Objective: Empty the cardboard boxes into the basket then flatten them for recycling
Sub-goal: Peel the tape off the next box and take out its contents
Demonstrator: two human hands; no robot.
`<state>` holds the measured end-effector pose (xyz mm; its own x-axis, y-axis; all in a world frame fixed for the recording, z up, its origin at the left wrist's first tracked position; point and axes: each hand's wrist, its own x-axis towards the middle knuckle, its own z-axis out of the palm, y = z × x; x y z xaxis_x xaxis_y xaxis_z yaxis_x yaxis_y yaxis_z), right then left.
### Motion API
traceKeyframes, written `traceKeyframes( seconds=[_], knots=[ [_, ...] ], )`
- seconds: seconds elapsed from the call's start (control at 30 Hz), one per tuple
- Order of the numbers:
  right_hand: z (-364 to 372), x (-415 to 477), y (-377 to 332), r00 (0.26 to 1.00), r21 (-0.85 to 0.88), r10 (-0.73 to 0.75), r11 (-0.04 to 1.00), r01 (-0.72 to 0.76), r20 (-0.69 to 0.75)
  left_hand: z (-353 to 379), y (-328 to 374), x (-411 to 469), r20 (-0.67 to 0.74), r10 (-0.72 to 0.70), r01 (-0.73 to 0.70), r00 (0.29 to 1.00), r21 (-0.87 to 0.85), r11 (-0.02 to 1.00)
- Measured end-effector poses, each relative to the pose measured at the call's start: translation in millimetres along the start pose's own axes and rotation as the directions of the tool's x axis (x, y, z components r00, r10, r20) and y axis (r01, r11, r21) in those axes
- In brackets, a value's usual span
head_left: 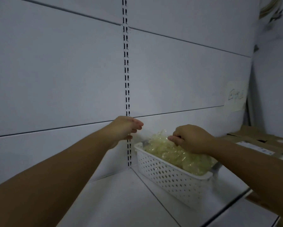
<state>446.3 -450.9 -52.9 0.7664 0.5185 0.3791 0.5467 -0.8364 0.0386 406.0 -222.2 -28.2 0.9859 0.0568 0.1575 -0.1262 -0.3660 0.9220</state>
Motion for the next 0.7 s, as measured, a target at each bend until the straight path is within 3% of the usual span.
traceKeyframes(
  seconds=[0.1,0.2,0.23,0.3,0.37,0.43,0.57,0.7],
  knots=[
    [-13.8,-1.6,-6.8,0.976,0.375,0.168,0.903,-0.208,0.137,-24.5,9.2,-33.4,0.067,0.033,-0.043,0.997,0.146,0.988],
    [-14.6,-2.2,-3.8,0.931,0.723,0.347,0.613,-0.318,0.115,-52.4,15.8,-69.8,0.124,0.061,-0.094,0.990,0.285,0.954],
    [-13.2,-2.1,-1.0,0.913,0.721,0.408,0.627,-0.293,0.016,-63.7,18.3,-83.5,0.118,0.072,-0.105,0.990,0.307,0.946],
    [-11.2,-5.2,4.5,0.849,0.449,0.445,0.844,-0.293,-0.283,-87.8,24.3,-110.4,0.093,0.096,-0.124,0.991,0.364,0.923],
    [-19.7,-7.4,-14.7,0.794,0.263,0.389,0.918,-0.295,-0.467,-115.7,30.5,-136.6,0.051,0.119,-0.129,0.992,0.433,0.892],
    [-35.0,-4.3,-64.6,0.797,0.308,0.323,0.934,-0.181,-0.510,-149.3,36.2,-163.4,-0.011,0.149,-0.124,0.989,0.493,0.861],
    [-51.4,0.4,-216.0,0.942,0.327,-0.067,0.928,0.180,-0.329,-227.0,28.5,-229.6,-0.157,0.173,-0.020,0.972,0.682,0.731],
    [-48.5,-4.0,-345.0,0.894,0.319,-0.398,0.836,0.446,-0.208,-284.0,-9.1,-314.6,-0.329,0.130,0.202,0.935,0.798,0.568]
  ],
)
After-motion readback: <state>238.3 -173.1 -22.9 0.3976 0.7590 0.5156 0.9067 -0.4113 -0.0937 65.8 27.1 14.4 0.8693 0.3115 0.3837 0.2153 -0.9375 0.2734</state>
